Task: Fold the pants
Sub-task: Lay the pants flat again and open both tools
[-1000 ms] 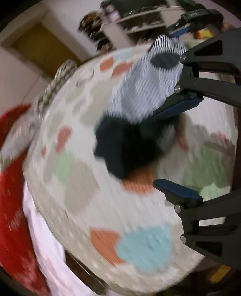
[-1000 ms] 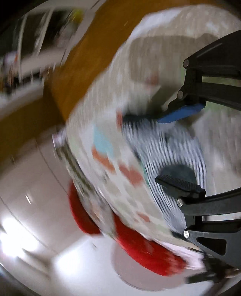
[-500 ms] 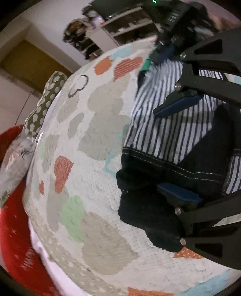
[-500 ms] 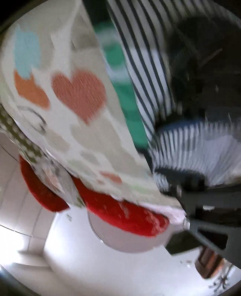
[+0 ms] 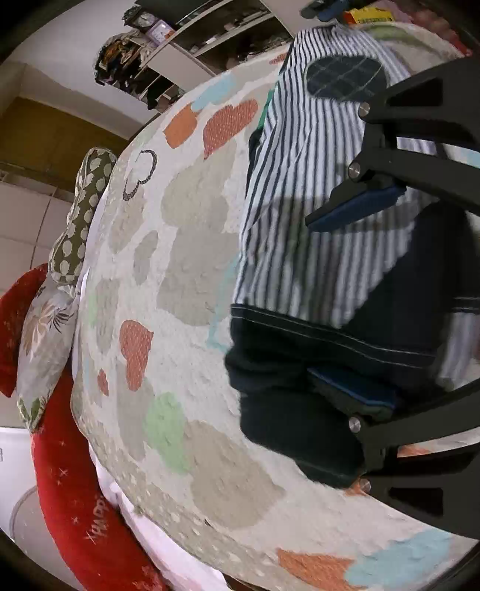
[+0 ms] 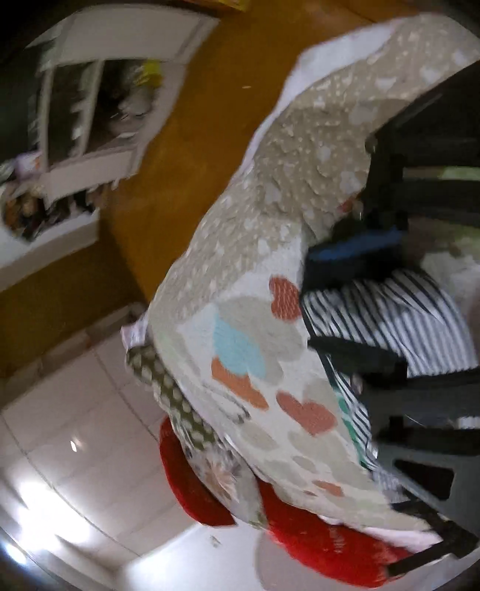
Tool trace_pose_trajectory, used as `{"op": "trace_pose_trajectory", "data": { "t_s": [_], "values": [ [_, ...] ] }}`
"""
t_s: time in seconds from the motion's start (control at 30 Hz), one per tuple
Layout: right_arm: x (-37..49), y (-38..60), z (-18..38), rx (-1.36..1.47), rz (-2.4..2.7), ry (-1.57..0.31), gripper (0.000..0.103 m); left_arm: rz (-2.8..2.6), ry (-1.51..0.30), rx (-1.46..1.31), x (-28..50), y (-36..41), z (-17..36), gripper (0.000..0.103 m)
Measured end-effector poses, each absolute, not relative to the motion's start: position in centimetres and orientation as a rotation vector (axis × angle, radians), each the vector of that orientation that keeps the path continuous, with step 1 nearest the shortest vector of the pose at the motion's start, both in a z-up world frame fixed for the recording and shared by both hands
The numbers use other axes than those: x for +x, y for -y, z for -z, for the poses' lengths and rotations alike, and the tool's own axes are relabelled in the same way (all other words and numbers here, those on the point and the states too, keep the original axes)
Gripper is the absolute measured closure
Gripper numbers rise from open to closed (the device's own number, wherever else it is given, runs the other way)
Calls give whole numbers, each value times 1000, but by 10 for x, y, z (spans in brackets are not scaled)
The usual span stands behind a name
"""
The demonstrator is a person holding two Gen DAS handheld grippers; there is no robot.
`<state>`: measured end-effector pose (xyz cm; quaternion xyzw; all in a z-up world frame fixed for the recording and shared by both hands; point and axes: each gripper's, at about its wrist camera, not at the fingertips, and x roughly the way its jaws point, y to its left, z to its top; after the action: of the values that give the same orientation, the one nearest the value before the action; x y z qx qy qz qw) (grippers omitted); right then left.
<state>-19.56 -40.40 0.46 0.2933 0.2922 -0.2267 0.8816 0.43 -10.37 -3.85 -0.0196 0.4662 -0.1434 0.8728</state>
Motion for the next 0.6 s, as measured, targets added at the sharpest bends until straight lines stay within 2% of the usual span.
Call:
{"op": "trace_pose_trajectory", "data": {
  "t_s": [0.1, 0.17, 0.23, 0.37, 0.43, 0.6],
  "values": [
    [-203, 384, -10, 556, 423, -622, 51, 283, -964, -73, -16, 90, 24, 30],
    [-209, 363, -9, 535, 378, -632, 51, 262, -954, -105, -30, 78, 16, 26],
    [-208, 340, -5, 499, 329, -656, 51, 237, -942, -128, -46, 69, 15, 15],
    [-197, 301, 9, 351, 277, -706, 50, 188, -1013, -27, -54, 74, 39, 14],
    [-190, 295, 21, 309, 296, -761, 46, 167, -1068, -6, -53, 75, 55, 14],
    [-192, 299, 39, 320, 310, -799, 39, 157, -1033, 21, -58, 79, 58, 12]
  ]
}}
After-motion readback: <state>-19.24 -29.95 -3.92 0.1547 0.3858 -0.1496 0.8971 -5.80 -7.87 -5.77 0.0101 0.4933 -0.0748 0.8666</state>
